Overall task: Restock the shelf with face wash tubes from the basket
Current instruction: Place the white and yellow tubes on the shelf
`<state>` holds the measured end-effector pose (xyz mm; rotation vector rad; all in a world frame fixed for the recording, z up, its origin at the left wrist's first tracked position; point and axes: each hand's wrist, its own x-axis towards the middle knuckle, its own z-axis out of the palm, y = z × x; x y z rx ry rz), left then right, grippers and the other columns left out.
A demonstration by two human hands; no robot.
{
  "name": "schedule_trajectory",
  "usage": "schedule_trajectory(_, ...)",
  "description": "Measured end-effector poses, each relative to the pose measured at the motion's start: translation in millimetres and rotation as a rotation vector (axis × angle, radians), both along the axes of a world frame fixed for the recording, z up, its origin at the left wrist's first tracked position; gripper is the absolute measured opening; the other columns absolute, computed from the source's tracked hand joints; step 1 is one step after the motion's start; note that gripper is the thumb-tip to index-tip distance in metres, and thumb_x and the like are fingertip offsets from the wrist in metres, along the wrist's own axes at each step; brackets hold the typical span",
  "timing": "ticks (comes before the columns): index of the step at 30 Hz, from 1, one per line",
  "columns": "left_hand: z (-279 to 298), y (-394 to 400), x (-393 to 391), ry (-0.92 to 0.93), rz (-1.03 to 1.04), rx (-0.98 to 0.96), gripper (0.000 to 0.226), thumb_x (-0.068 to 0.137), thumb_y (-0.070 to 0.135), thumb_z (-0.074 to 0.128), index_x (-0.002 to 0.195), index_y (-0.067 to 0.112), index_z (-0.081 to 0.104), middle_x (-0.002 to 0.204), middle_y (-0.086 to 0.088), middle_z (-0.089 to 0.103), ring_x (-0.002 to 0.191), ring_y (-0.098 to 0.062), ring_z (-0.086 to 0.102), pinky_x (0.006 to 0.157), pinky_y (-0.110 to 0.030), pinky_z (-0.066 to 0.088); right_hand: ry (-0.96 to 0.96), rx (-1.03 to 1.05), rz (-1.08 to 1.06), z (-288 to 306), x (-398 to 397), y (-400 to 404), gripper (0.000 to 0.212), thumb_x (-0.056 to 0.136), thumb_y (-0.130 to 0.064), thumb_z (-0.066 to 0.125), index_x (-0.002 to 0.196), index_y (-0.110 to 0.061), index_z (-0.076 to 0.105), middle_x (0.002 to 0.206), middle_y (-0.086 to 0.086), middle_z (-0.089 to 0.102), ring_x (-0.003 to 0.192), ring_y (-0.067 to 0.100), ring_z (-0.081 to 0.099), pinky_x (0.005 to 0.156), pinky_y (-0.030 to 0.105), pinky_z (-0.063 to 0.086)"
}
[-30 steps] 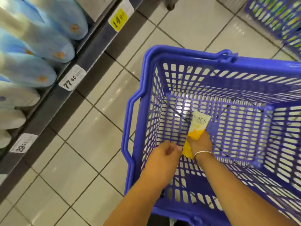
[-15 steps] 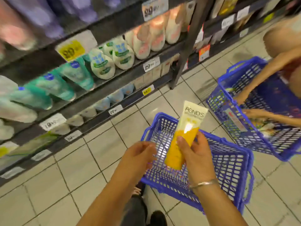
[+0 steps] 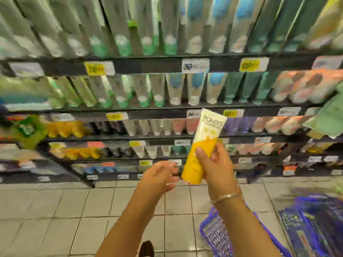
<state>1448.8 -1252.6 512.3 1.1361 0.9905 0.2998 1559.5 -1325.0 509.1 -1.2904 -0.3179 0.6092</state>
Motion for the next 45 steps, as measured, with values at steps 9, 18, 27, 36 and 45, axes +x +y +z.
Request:
schedule_trajectory(9, 107.8, 128.5, -101.1, -0.292, -0.029, 0.261, 0.037, 0.065, 0.044, 0.066, 0.098, 0.027, 0.065, 0.096, 0.004, 0.074, 0.085, -0.01, 0.07, 0.07, -0.022, 0.052, -0.168, 0.19, 0.256, 126.2, -92.6, 147.8, 0.026, 0.081, -0.003, 0.061, 0.104, -0.012, 0.054, 0.071, -0.01, 0.073, 0.064, 0.001, 0.066, 0.054, 0.016, 0.052)
schedule_trajectory(18, 181.7, 252.8, -130.2, -0.394, -0.074, 0.522, 0.016, 0.081, 0.012, 0.065, 0.094, 0.022, 0.065, 0.086, 0.002, 0.072, 0.08, -0.009, 0.068, 0.079, -0.027, 0.056, -0.251, 0.297, 0.337, 205.4, -125.0, 264.8, 0.032, 0.08, -0.01, 0.063, 0.11, -0.015, 0.052, 0.093, 0.0, 0.072, 0.074, 0.005, 0.07, 0.059, 0.019, 0.055)
schedule_trajectory(27, 252.1, 324.4, -61.4, -0.37, -0.17, 0.714, 0.021, 0.087, 0.017, 0.061, 0.107, 0.012, 0.061, 0.096, -0.004, 0.07, 0.087, -0.013, 0.064, 0.087, -0.032, 0.052, -0.49, 0.233, 0.261, 272.0, -49.4, 326.5, 0.019, 0.081, -0.006, 0.063, 0.094, -0.019, 0.057, 0.092, 0.006, 0.069, 0.082, 0.019, 0.066, 0.075, 0.032, 0.056)
schedule_trajectory(36, 292.6, 364.2, 1.3, -0.298, -0.013, 1.023, 0.034, 0.08, 0.016, 0.069, 0.112, 0.016, 0.059, 0.102, 0.001, 0.069, 0.089, -0.007, 0.065, 0.082, -0.021, 0.053, -0.676, 0.245, 0.229, 316.4, 5.1, 371.2, 0.028, 0.081, -0.007, 0.065, 0.105, -0.015, 0.054, 0.092, -0.001, 0.065, 0.081, 0.006, 0.063, 0.062, 0.013, 0.053)
schedule_trajectory(45, 281.2, 375.4, 18.2, -0.153, 0.22, 1.217, 0.031, 0.079, 0.024, 0.07, 0.079, 0.044, 0.047, 0.082, 0.021, 0.058, 0.075, 0.009, 0.057, 0.059, -0.002, 0.045, -0.764, 0.162, 0.225, 307.2, 13.2, 400.5, 0.035, 0.081, -0.014, 0.068, 0.109, -0.025, 0.05, 0.104, -0.003, 0.063, 0.096, 0.013, 0.061, 0.081, 0.028, 0.052)
